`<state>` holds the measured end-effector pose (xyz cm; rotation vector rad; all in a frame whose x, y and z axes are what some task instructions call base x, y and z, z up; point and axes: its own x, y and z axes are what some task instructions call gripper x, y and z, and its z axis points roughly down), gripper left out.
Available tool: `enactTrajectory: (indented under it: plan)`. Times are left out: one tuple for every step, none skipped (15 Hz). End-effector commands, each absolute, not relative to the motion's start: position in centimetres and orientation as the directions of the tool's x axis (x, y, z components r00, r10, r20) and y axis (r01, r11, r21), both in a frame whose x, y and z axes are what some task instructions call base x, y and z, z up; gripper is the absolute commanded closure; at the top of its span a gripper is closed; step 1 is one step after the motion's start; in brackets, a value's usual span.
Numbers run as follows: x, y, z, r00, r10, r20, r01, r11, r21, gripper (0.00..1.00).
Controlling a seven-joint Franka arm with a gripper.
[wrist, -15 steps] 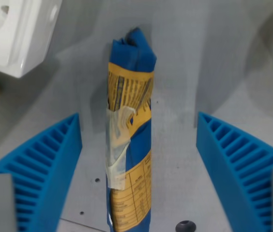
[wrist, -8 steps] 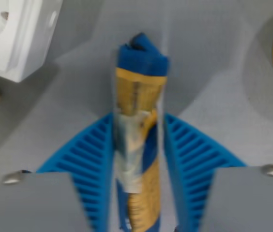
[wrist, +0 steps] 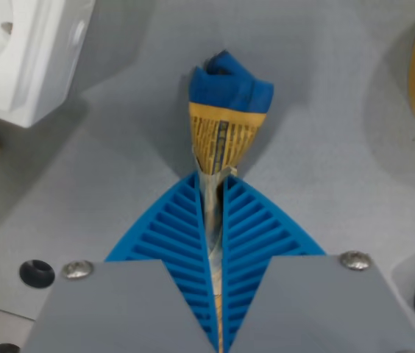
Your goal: Pick up the blue bag
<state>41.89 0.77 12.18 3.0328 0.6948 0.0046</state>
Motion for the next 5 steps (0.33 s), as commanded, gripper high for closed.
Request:
enactTrajectory:
  plan:
    - [40.7,0.3,14.1,0.894,0.447,0.035,0.443,-0.892,0.086,1.00]
    - [40.5,0.3,14.6,0.894,0.448,0.032,0.444,-0.892,0.084,1.00]
    - [40.5,0.4,15.1,0.893,0.448,0.029,0.445,-0.892,0.081,1.00]
    - [40.5,0.4,15.6,0.894,0.448,0.029,0.445,-0.892,0.079,1.00]
    - [40.3,0.4,16.0,0.894,0.447,0.024,0.445,-0.893,0.075,1.00]
